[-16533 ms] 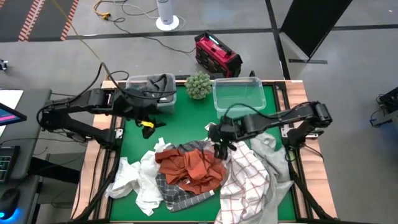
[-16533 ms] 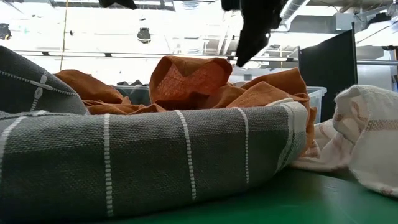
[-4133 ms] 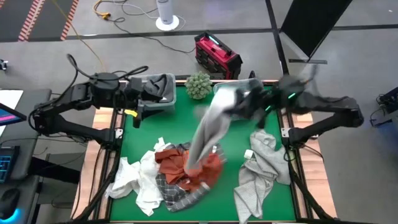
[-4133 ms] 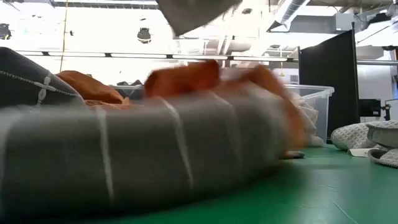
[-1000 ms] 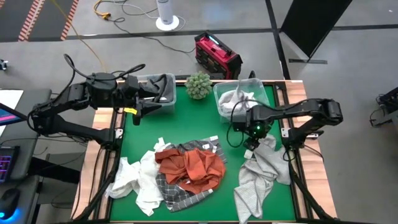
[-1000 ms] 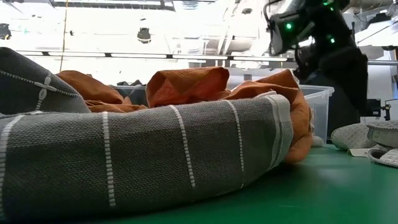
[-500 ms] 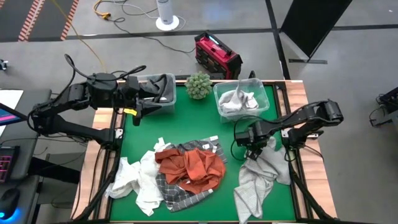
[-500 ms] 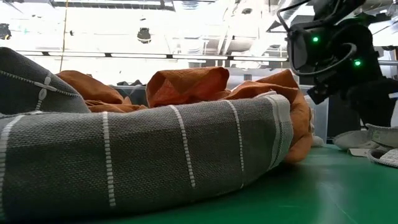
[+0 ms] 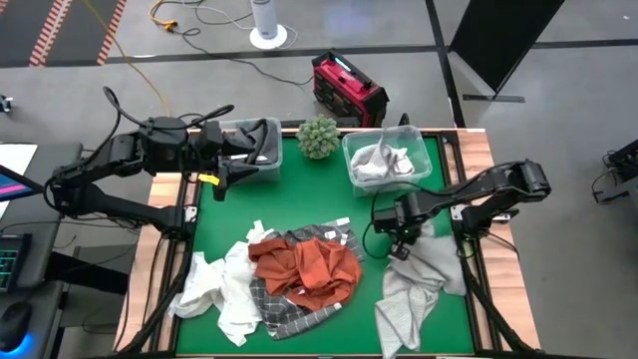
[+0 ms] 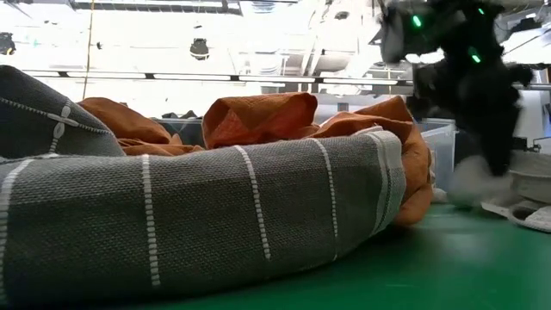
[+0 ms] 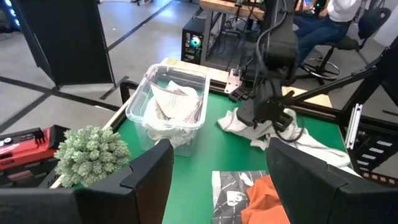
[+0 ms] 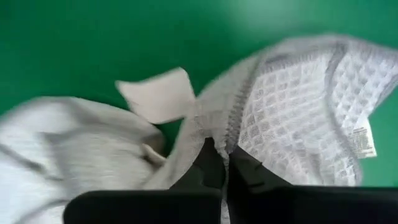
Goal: Sort towels by color in basket
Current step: Put the gray towel into the right transparent bin
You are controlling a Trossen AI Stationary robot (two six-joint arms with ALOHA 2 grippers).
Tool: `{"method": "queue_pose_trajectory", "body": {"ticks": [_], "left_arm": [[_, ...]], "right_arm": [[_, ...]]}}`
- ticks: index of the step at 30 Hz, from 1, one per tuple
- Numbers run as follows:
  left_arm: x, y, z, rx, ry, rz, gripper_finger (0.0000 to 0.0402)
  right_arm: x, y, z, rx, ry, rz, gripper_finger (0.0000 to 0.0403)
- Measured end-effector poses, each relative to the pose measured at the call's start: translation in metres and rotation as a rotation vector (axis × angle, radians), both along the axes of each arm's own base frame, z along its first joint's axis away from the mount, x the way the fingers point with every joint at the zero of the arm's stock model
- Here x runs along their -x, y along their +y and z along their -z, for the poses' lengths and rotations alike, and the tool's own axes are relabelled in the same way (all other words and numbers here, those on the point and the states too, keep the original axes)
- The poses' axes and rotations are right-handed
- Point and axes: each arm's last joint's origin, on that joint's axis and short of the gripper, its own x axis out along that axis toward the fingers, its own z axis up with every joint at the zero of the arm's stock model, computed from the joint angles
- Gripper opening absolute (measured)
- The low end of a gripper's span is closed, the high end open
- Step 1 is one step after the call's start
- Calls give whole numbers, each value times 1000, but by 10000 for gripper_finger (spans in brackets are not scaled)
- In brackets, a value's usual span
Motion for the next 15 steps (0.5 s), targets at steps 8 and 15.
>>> {"method": "queue_pose_trajectory", "body": {"ticks": [8, 15], "left_arm": [[0, 0, 0, 30, -7, -9, 247], [0, 0, 0, 37, -8, -3, 247]], "right_arm": [[-47, -7, -60, 38, -373, -88, 20], [-70, -41, -137, 149, -655, -59, 20]]}}
